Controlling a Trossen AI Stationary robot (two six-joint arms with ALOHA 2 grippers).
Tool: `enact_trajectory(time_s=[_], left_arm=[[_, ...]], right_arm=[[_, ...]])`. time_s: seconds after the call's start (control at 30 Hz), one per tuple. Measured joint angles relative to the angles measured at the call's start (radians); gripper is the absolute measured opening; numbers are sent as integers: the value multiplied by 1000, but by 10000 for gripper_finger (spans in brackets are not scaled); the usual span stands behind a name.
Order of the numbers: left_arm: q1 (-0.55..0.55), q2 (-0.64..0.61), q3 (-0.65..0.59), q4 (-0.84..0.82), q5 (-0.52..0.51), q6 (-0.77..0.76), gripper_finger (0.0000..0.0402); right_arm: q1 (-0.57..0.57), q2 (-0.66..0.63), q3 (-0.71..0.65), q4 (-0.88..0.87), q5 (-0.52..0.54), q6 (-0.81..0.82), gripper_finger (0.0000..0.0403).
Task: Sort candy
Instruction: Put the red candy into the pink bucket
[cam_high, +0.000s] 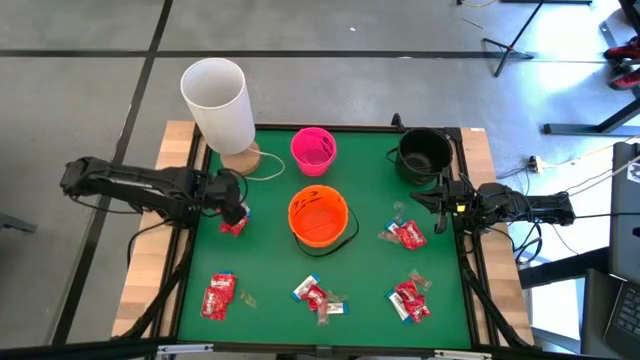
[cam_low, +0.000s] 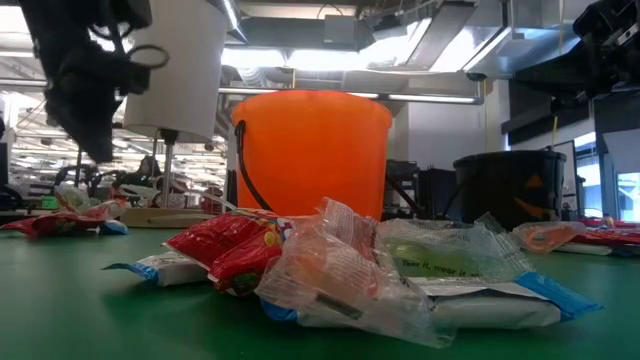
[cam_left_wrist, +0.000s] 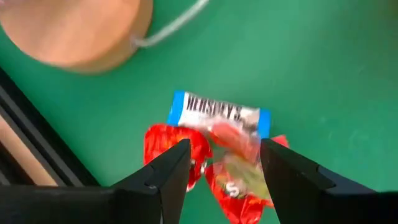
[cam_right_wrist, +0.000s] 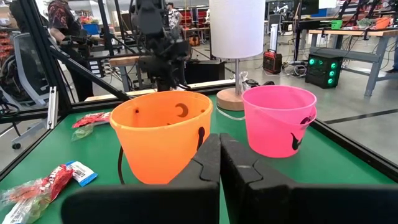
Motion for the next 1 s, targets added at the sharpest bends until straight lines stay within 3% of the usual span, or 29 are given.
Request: enact_trajectory(time_s=[0.17,0.63,1.0], left_arm=[[41,0,-69,58,33,-51,185],[175,0,-147,162,49,-13,185],[202,0,-209,266,92,-28,185]], right_arm=[[0,0,0,0,0,0,1],[0,0,0,0,0,0,1],[0,0,0,0,0,0,1]])
